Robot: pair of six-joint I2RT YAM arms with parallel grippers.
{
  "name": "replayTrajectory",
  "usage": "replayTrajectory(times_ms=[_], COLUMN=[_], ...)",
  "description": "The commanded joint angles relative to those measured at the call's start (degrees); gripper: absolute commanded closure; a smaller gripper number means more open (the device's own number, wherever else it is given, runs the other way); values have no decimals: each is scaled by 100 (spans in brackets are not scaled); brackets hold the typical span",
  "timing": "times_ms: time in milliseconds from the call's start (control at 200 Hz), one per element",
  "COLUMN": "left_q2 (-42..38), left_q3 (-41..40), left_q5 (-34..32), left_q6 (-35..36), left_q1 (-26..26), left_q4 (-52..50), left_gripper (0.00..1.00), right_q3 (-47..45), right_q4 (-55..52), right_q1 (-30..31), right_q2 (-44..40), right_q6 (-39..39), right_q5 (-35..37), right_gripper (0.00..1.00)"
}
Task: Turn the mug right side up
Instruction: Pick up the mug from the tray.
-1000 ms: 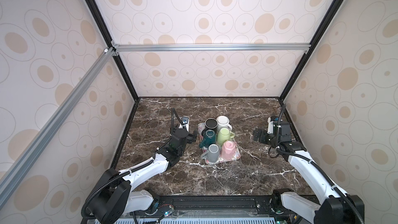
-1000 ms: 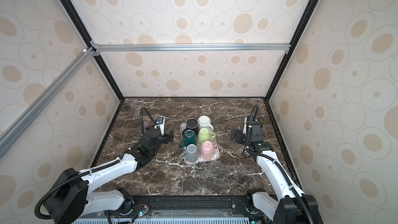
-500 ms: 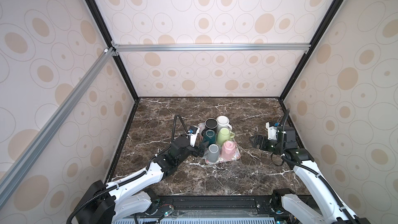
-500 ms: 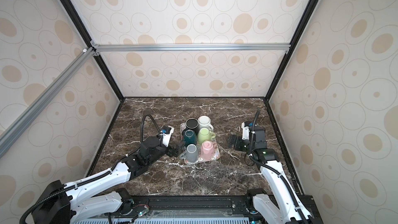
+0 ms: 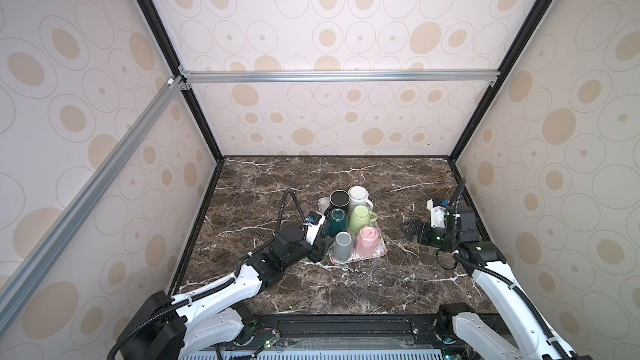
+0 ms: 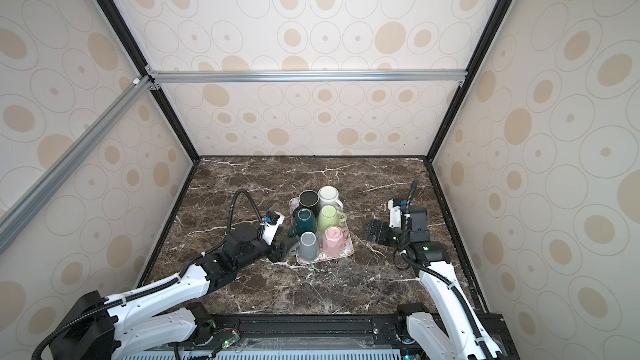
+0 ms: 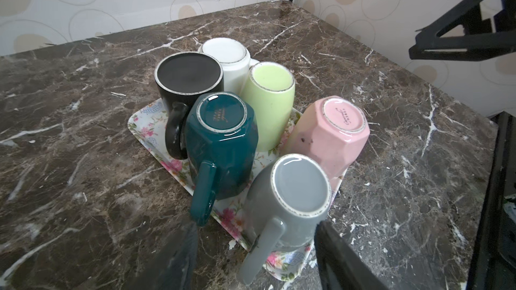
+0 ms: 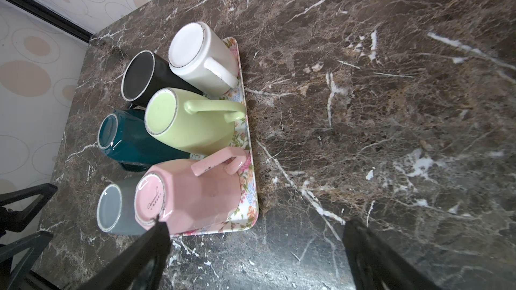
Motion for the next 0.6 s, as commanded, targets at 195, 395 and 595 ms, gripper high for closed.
replayTrajectory(times_ms=[195, 395, 595], left_q2=[538, 817, 1134], left_q3=[3, -35, -4], left_q5=[279, 280, 328], left_q6=[25, -68, -91], left_q1=[-26, -27, -29], left_q4=[319, 517, 608], left_gripper=[40, 39, 40], right_q3=[-70, -104, -112], right_q4=[-114, -90, -90], right_q1=[15, 19, 19], right_q2=[-79, -70, -77], right_q6=[72, 103, 111], right_q5=[-1, 47, 67], right_gripper=[0, 0, 0])
